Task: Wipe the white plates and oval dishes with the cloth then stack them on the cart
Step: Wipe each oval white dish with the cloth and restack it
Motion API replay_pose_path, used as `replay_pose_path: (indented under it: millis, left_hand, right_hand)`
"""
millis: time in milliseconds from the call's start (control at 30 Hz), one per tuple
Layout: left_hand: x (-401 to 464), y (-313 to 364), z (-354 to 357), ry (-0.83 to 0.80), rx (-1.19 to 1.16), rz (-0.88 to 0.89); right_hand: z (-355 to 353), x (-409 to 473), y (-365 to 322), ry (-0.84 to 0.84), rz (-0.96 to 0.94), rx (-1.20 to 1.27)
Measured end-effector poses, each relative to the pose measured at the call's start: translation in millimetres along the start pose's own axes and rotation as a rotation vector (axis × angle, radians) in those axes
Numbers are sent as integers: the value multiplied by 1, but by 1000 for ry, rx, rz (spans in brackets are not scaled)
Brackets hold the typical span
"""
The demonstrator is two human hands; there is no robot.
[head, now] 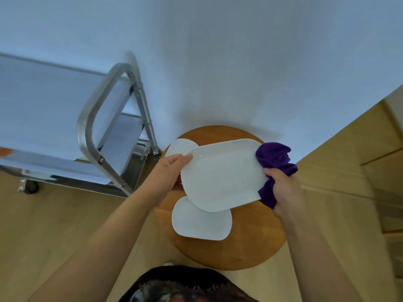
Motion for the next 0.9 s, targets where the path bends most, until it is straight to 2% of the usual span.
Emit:
replay_pose_path:
  millis: [67,133,200,300,400,500,567,633,767,900]
  left_hand:
    - [-3,-13,8,-6,-163,-163]
    - [-11,-22,21,-102,-314,-315]
    - [-19,-21,31,-244,-443,-349]
    - [-30,-20,37,-371,-479,-366]
    - [-37,-16,40,-428,-523,-324]
    - [-43,-1,48,-450,-442,-167]
    - [-47,9,59,-411,-411,-72]
    - [-49,15,68,-345,-439,-19]
    - [-50,21,66,-204,-434,56]
    - [-56,26,61,-116,-475,103]
  right_hand:
    - [0,-4,-5,-21,-43,-76]
    - [4,-12,-9,-56,-73,-126]
    - [7,-22,-17,-49,-118,-150]
    - [8,-31,-36,-53,-232,-245]
    - [18,-36,-57,-157,-379,-388]
    - [42,-47,-68,-348,-644,-875]
    - [64,-57,-63,-463,-755,-1062]
    - [82,-63,-58,-541,-777,-1023]
    - [103,-70,-59,-576,-819,-894]
    - [119,-83,-51,-667,-731,-718]
Point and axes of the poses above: each hand's wrist, its own x-axis towards the middle knuckle, its own z-axis out of the palm, y = z × x, the point moved 9 cm from there along x, towards the middle knuckle, and after that the axes turned 12 degrees about -z, right-handed, at the moved point
